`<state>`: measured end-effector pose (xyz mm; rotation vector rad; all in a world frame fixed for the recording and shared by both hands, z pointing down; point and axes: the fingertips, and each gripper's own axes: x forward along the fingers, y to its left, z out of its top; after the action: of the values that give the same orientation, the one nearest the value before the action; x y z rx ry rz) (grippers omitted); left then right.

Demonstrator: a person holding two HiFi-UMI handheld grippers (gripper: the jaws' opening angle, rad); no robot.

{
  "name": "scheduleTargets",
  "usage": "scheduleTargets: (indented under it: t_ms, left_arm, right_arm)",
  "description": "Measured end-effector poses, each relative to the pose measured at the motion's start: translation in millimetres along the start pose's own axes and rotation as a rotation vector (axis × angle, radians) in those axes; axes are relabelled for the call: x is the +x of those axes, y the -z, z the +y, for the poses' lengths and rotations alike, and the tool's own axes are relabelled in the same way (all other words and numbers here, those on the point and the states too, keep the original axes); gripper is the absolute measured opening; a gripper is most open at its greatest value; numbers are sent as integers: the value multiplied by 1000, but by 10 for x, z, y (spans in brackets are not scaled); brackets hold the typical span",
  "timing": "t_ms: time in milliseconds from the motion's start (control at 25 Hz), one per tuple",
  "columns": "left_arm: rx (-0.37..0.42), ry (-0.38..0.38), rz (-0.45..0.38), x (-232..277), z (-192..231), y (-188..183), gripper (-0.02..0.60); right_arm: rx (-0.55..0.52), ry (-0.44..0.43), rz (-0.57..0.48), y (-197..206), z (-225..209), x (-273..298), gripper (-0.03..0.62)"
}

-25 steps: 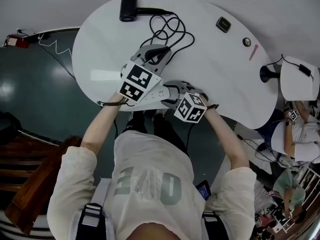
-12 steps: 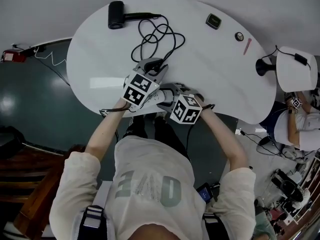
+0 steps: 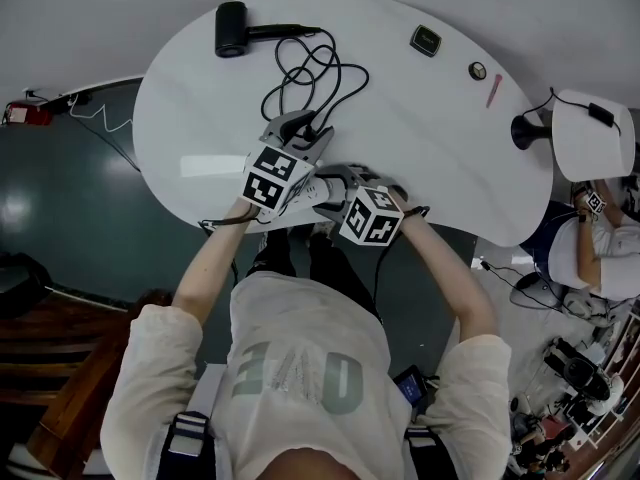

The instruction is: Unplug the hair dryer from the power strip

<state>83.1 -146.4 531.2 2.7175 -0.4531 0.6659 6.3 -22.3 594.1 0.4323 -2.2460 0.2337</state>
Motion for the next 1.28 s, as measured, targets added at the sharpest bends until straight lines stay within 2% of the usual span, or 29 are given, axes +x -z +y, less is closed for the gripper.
scheduleTargets:
  t_ms: [240,480,680,880,1080,1280]
  left_arm:
    - [-14,-67,-36,-184,153,-51,166]
    - [-6,-137,-113,-375,258,-281,173]
    - [-5,-154,-192,-568,216,-594,173]
    - [-50,-169,-279,-773,139,-868,173]
    - [-38,-188,-338,-936,78,-1113,170]
    - [-35,-193,-384,-1089,66,-1315,153]
  right_arm:
    - [2,2,11,-29,15,7,264]
    - [3,9,29,-12,16,20,264]
    - [7,11,43,-5,14,29,264]
    - [21,4,53,-3,21,35,264]
    - [43,11,64,14,9,38,264]
    - [58,-2,73,-56,9,-93,295]
